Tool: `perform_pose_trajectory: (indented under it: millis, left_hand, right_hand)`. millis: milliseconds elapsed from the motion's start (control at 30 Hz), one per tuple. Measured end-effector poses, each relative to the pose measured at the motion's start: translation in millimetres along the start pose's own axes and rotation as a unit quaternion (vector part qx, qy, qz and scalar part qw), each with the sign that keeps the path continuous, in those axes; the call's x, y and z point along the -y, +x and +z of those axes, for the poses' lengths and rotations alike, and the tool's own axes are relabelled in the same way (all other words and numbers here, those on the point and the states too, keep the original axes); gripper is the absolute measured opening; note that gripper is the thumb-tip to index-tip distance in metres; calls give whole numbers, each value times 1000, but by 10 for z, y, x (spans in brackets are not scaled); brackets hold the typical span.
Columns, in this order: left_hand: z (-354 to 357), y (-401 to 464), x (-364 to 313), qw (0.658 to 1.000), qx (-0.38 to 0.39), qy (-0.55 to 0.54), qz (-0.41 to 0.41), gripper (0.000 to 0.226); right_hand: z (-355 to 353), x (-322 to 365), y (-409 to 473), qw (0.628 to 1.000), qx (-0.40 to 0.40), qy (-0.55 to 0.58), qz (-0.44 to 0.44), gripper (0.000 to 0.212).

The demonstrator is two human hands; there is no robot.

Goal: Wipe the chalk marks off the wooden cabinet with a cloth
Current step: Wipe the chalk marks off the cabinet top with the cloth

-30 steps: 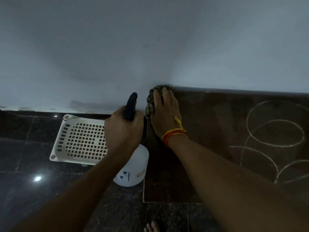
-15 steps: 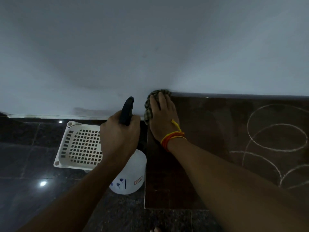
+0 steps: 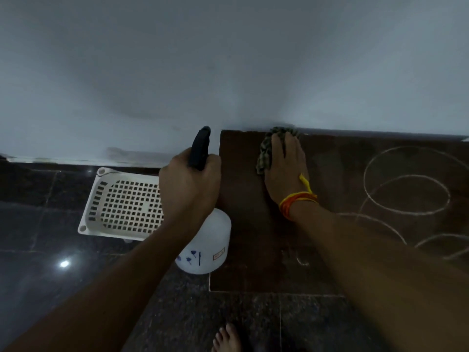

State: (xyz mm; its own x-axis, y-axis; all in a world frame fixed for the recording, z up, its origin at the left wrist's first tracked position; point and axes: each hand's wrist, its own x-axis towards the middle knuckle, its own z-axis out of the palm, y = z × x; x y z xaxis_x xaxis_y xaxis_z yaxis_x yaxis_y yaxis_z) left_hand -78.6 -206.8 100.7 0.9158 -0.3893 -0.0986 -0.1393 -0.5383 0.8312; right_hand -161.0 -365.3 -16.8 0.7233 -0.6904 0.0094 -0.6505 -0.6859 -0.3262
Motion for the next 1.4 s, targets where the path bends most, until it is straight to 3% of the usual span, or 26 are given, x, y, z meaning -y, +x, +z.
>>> perform_pose_trajectory:
  millis: [300,433,667,900,1200,1400]
  left_hand:
    - [102,-256,-117,1000,-5,11,2,31]
    - [194,-530,-118,1000,11,17,-12,31]
    - [272,-867,-191,999,12,19,-25,33]
    - [214,-983,-158,999,-15,27,-15,25]
    - [83,-1290,35,999,-11,35,-34,27]
    - [105,-1346,104,999,-28,41,-18,28]
  right_hand:
    - [-20,-67,-309,999,7,-12,-37,69]
    - [-46,-40,-875,999,-9,-7,-43,61]
    - [3,-8,-1603,999,-5,-16,-31,71]
    - [-48,-90,-1487,999,-7,-8,-45,64]
    - [-91,-164,-1942,998,4,-27,-62,71]
    - [-75,-125,-1922,1000,1,-16,-21,70]
